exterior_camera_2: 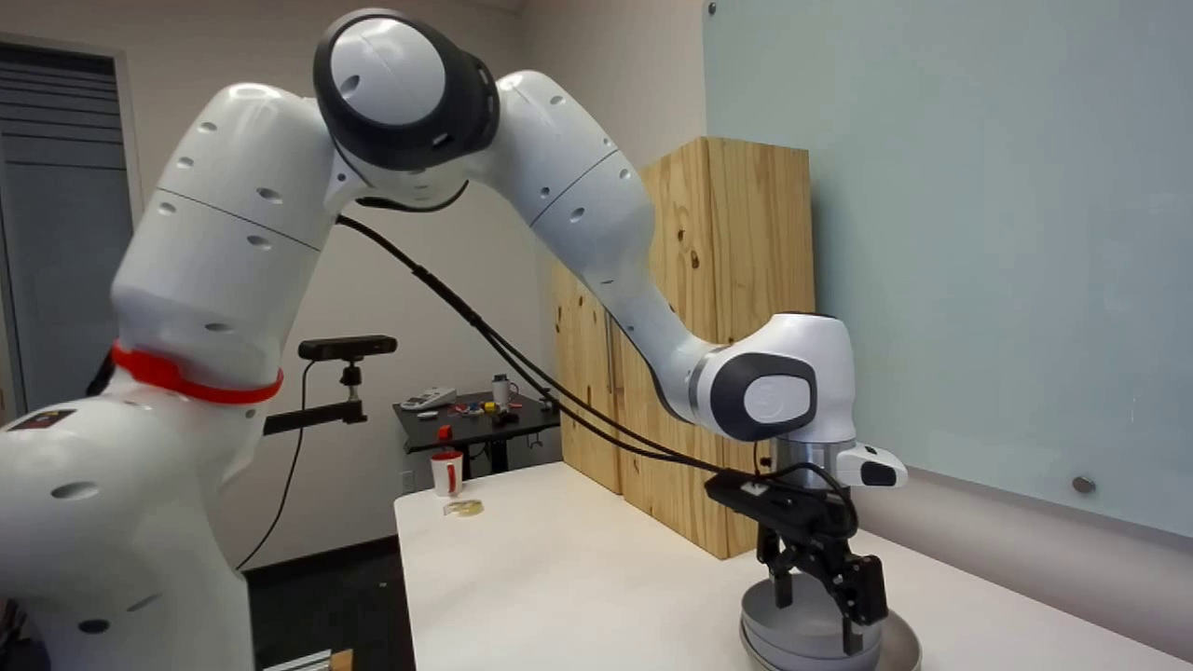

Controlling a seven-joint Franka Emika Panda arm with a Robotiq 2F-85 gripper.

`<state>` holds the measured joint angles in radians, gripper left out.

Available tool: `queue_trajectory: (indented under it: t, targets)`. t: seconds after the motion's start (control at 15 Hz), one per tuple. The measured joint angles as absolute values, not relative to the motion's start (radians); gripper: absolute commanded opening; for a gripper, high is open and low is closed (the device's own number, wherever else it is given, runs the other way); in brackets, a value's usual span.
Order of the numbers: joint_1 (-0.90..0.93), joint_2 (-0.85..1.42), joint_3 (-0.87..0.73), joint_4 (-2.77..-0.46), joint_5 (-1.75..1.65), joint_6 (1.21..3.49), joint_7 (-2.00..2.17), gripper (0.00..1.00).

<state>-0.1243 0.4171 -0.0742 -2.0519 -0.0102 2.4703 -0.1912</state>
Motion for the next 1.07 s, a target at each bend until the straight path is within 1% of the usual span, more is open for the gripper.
queue_trajectory:
  t: [0.4,0.73,1.07]
  targets:
    - [-0.146,0.43,-0.09,-1.995,-0.008,2.483,-0.152,1.0]
    - [-0.143,0.444,-0.073,-1.974,0.005,2.475,-0.097,1.0]
    - [-0.12,0.502,-0.07,-1.935,0.005,2.471,-0.053,1.0]
